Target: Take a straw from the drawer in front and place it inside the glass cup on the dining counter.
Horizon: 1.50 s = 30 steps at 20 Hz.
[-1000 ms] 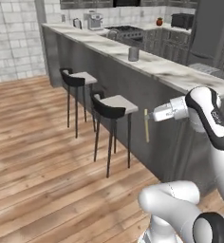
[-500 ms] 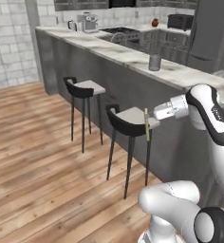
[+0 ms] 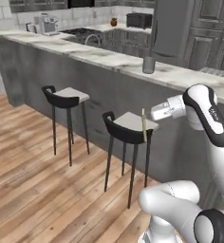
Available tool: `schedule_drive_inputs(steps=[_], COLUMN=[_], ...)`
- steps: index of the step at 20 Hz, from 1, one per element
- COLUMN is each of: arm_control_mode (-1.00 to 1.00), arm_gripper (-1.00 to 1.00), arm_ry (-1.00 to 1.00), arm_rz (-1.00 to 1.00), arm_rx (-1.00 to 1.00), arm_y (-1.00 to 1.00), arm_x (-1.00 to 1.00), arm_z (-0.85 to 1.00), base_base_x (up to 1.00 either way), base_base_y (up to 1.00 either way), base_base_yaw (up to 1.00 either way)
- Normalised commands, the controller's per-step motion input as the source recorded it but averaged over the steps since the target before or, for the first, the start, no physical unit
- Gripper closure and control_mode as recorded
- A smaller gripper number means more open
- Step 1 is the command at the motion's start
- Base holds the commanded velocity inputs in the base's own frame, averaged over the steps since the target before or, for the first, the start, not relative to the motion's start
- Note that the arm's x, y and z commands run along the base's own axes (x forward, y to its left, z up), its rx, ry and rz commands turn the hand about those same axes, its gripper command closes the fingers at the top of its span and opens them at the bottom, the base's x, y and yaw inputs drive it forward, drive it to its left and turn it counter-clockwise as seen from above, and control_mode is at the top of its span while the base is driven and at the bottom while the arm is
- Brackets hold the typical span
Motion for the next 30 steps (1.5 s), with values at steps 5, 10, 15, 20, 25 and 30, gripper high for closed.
schedule_drive_inputs(steps=[5, 10, 15, 20, 25, 30], arm_control_mode=[1.00, 1.00, 1.00, 1.00, 1.00, 1.00], arm_gripper=[1.00, 1.00, 1.00, 1.00, 1.00, 1.00], arm_ry=[0.00, 0.00, 0.00, 0.00, 0.00, 0.00], arm_rz=[0.00, 0.00, 0.00, 0.00, 0.00, 0.00], arm_rx=[0.00, 0.00, 0.00, 0.00, 0.00, 0.00], arm_y=[0.00, 0.00, 0.00, 0.00, 0.00, 0.00], arm_x=[0.00, 0.00, 0.00, 0.00, 0.00, 0.00], arm_z=[0.00, 0.00, 0.00, 0.00, 0.00, 0.00], base_base_x=[0.12, 0.06, 0.01, 0.00, 0.00, 0.00], base_base_y=[0.62, 0.60, 0.56, 0.56, 0.72, 0.74], base_base_yaw=[-0.54, -0.55, -0.55, -0.55, -0.46, -0.37])
